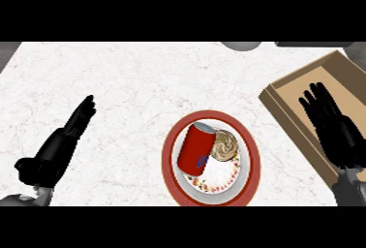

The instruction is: Pick the cupcake from the plate and place it in the cardboard box

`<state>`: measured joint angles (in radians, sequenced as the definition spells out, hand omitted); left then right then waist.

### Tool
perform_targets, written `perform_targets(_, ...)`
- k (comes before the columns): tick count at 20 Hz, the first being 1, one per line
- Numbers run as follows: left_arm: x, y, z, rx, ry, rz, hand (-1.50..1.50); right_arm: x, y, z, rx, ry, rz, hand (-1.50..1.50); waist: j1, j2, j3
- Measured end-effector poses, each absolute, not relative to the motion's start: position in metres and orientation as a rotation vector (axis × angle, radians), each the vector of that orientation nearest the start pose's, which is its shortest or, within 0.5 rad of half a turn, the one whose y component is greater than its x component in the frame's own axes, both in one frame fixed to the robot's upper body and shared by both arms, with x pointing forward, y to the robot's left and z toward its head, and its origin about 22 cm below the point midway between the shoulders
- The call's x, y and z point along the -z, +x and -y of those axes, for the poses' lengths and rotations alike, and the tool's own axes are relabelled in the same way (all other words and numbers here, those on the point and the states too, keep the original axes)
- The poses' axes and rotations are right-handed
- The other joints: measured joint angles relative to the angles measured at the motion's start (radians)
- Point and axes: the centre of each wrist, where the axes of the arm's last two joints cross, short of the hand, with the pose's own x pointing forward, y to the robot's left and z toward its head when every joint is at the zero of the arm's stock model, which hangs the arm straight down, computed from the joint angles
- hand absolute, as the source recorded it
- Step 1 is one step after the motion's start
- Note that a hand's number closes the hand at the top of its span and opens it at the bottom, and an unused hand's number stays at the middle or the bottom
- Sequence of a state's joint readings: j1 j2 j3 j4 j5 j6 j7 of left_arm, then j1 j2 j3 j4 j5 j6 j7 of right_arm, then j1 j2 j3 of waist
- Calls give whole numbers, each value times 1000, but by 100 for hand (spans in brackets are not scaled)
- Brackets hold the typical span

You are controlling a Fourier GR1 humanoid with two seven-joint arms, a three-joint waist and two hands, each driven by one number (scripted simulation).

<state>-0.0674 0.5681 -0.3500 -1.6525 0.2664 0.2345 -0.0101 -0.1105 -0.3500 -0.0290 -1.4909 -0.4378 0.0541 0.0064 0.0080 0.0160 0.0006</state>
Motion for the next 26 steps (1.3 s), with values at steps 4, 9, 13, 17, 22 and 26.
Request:
perform_targets(4, -49, 246, -269, 212, 133, 1599, 0, -45, 262, 325, 120, -28, 1650, 150, -9, -11, 0)
perform_targets(9, -50, 249, -270, 18, 114, 1583, 0, -46, 245, 361, 56, -437, 1624, -150, -13, -11, -7)
perform_targets(13, -50, 251, -263, -62, 92, 1565, 0, -28, 236, 350, -2, -635, 1661, -150, -11, -14, -3)
perform_targets(17, -49, 258, -263, -90, 85, 1550, 0, -47, 232, 341, -184, -682, 1712, -150, -14, -16, -2)
perform_targets(22, -52, 261, -263, -103, 82, 1542, 0, -85, 228, 335, -506, -677, 1590, -150, -14, -18, -5)
perform_targets(26, -52, 263, -260, -105, 77, 1542, 0, -117, 226, 320, -712, -607, 1433, -150, -11, -19, -5)
